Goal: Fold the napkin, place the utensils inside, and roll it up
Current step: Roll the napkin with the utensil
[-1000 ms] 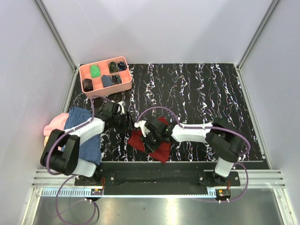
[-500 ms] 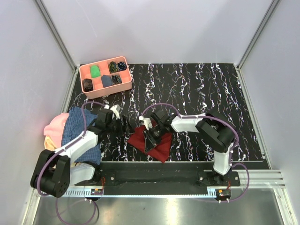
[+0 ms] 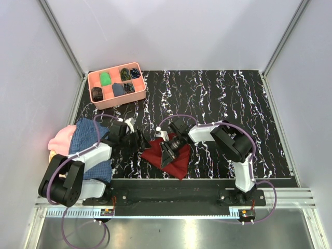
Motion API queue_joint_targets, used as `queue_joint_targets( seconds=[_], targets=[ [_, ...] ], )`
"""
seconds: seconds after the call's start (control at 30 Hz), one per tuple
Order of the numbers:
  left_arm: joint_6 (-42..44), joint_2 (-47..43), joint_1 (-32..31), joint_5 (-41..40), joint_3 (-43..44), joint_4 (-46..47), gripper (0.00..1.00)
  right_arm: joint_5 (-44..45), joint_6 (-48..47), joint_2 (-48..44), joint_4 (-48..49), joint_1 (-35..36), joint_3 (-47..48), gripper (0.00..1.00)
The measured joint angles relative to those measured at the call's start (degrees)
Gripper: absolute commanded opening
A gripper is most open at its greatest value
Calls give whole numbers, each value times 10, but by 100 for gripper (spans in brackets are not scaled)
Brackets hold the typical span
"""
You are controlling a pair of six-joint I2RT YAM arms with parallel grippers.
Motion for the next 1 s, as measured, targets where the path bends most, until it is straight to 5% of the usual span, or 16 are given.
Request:
queue_joint_targets(
  seconds=[0.13,0.57,0.8,1.0],
  targets=[
    [-6,17,0,9,4,20,60,-23,-2,12,-2,-6,5,16],
    [-24,33,0,46,-12,54,0,-109,-7,67,-22,-30,37,21],
    [-20,43,0,50,-5,44,0,-111,8,64,-43,-40,44,61],
    [-9,87,0,55,50,-24,0,16,14,-32,-61,-46,44,69]
  ],
)
